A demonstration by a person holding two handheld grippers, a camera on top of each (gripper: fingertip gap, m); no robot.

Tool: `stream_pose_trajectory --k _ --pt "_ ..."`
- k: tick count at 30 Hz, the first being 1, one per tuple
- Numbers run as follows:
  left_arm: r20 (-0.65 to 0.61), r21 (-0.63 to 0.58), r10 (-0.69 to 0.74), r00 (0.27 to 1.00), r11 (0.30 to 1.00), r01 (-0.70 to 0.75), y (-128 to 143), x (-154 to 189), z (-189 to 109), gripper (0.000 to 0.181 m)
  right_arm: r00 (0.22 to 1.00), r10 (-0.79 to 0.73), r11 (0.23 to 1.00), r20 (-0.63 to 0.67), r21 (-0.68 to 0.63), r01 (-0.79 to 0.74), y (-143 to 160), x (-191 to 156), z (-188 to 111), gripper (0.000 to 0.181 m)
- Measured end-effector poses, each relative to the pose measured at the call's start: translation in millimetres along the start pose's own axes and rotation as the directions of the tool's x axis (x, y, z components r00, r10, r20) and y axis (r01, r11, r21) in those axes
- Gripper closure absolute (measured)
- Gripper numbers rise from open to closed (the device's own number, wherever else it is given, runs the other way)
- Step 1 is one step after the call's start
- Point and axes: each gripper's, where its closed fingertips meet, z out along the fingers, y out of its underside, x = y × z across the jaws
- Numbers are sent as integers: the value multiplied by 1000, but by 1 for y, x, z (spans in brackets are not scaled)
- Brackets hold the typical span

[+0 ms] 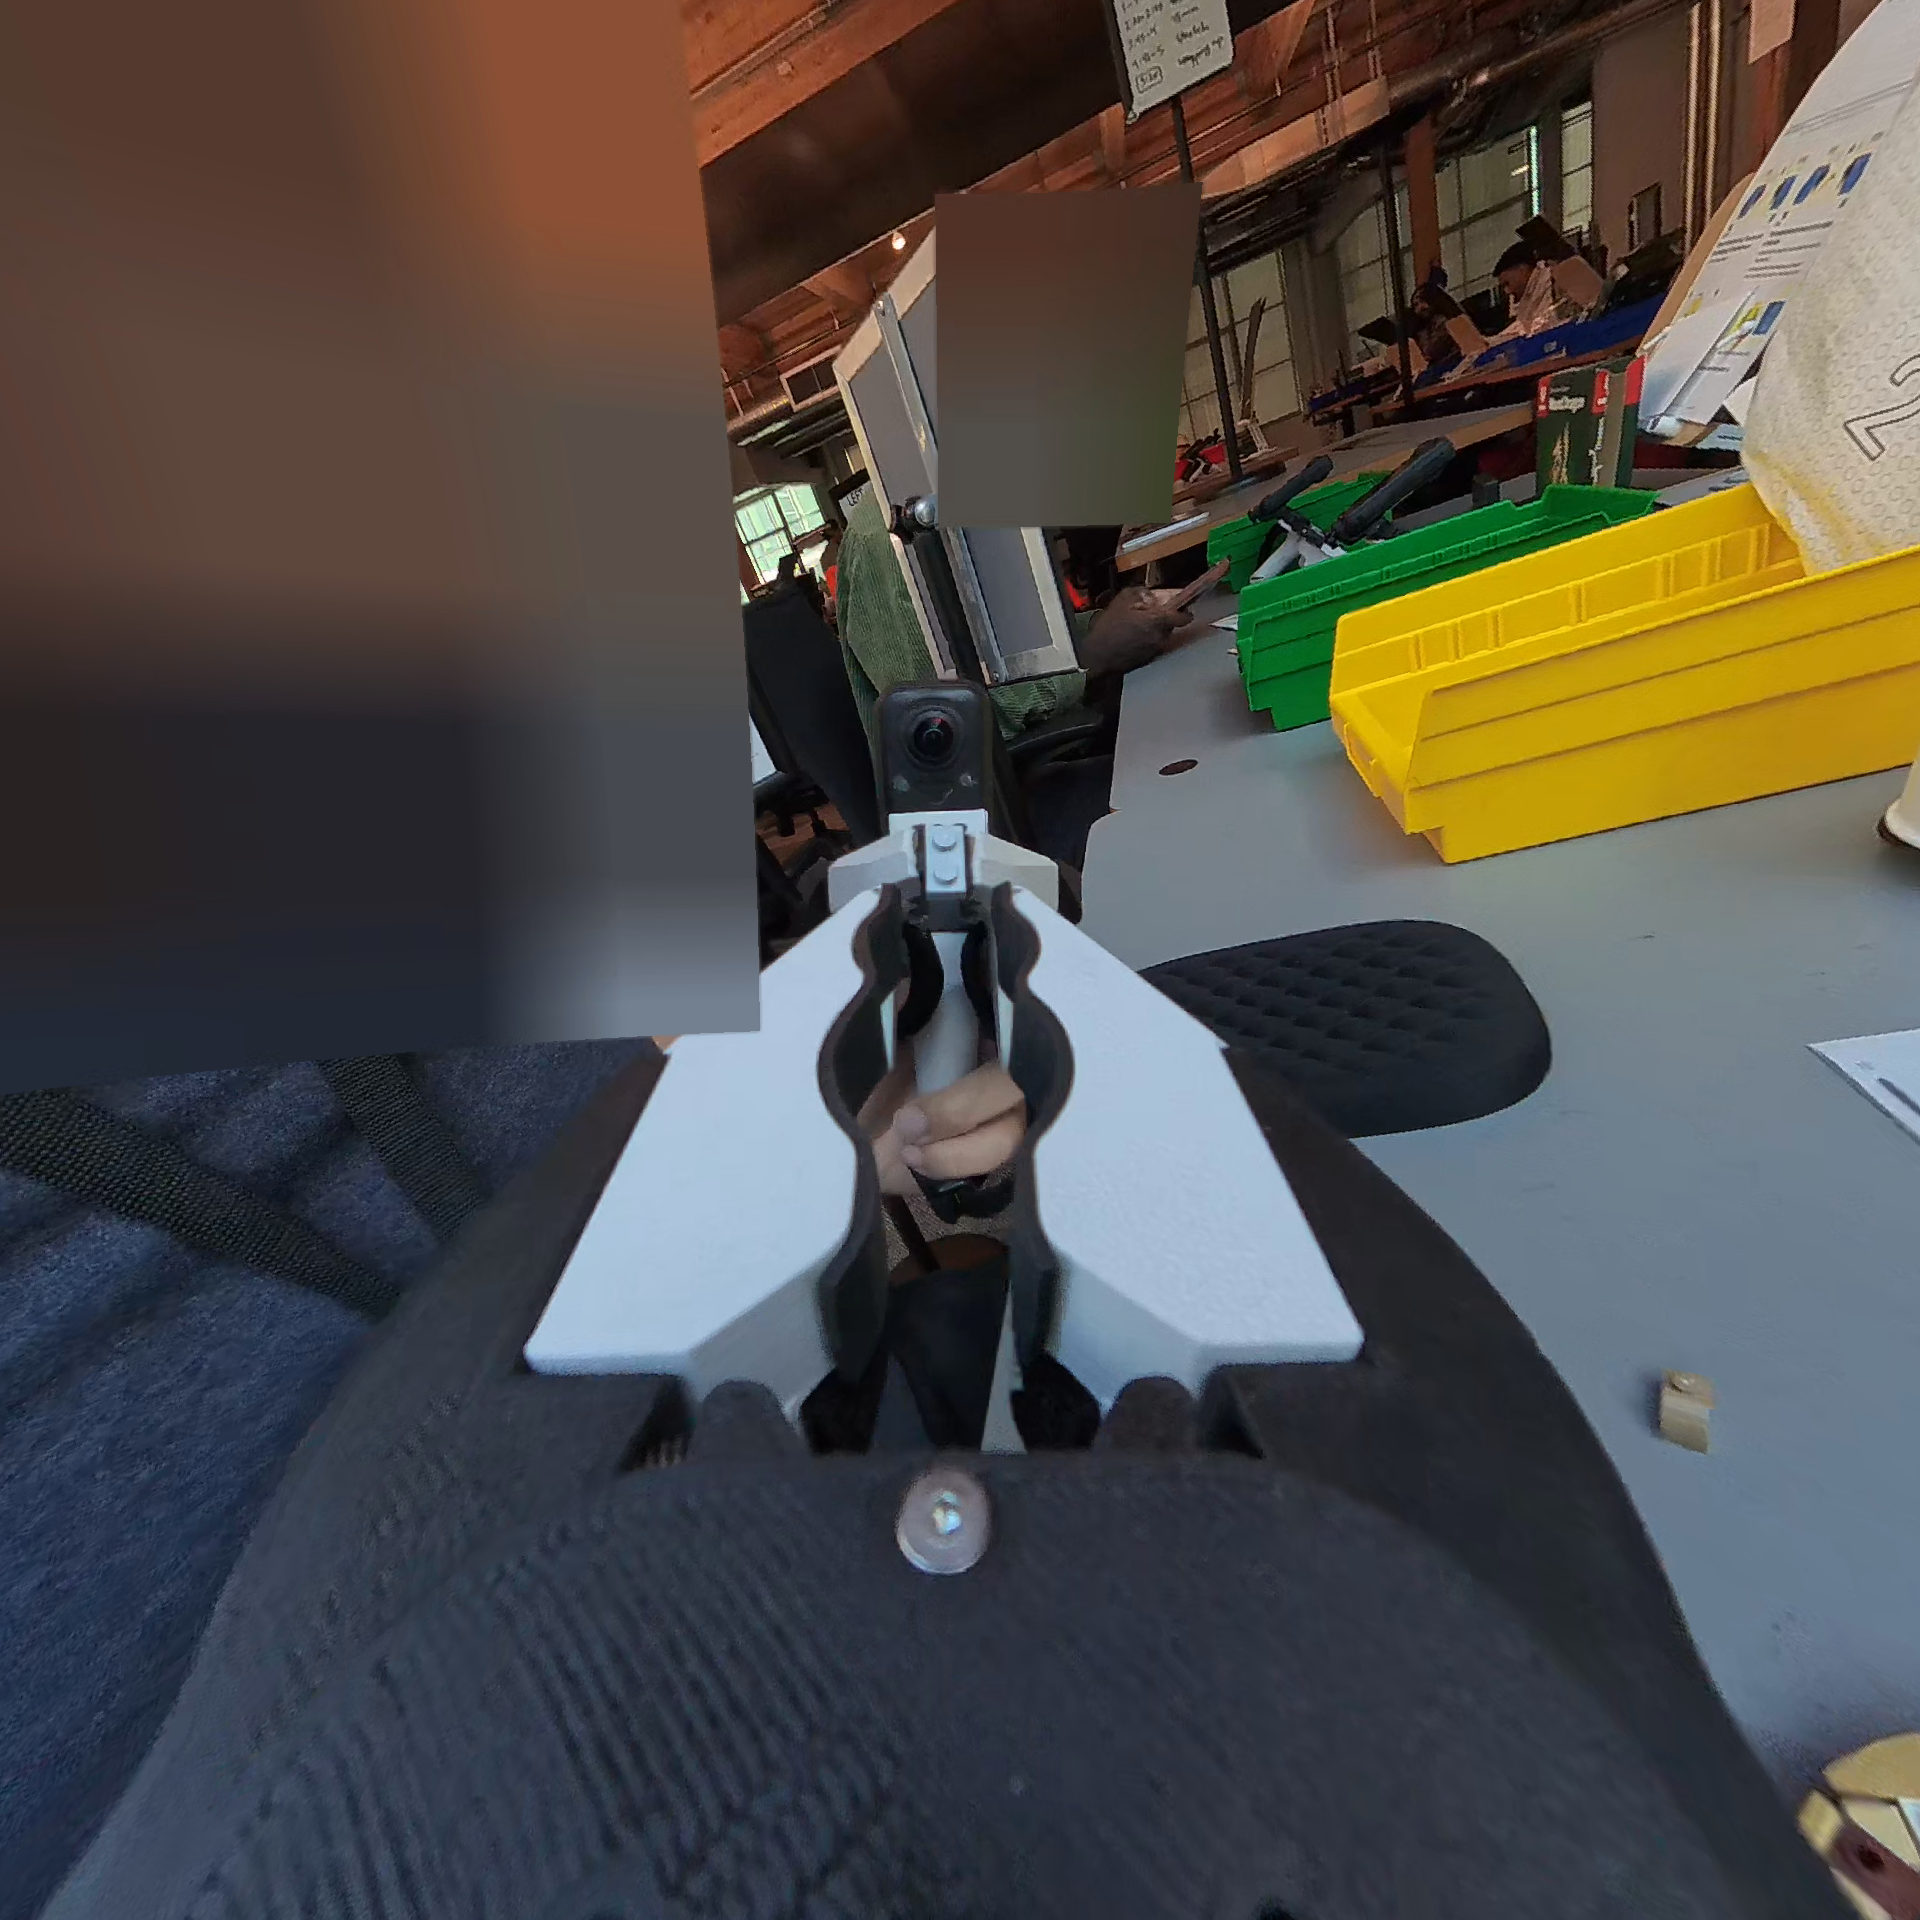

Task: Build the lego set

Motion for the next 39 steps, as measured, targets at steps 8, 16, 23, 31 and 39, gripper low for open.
stream_pose_trajectory --k 8,16,23,31,39 --pt "111 -170 299 948 945 -279 0 -19 -22 176 894 -176 849 -412 -523 -73 70 72 -78 173" --pt "121 -331 466 877 852 -407 8 -28 -30 176 855 -381 609 -353 -792 -55 134 94 -78 171" --pt "110 -344 458 882 850 -399 12 -26 -31 176 871 -400 445 -285 -891 -88 142 95 -83 177" --pt "105 -334 450 887 856 -395 12 -24 -31 176 874 -422 345 -242 -934 -92 145 96 -82 176" --pt "108 -320 437 893 865 -385 12 -23 -35 176 877 -418 315 -236 -943 -104 149 97 -81 178"
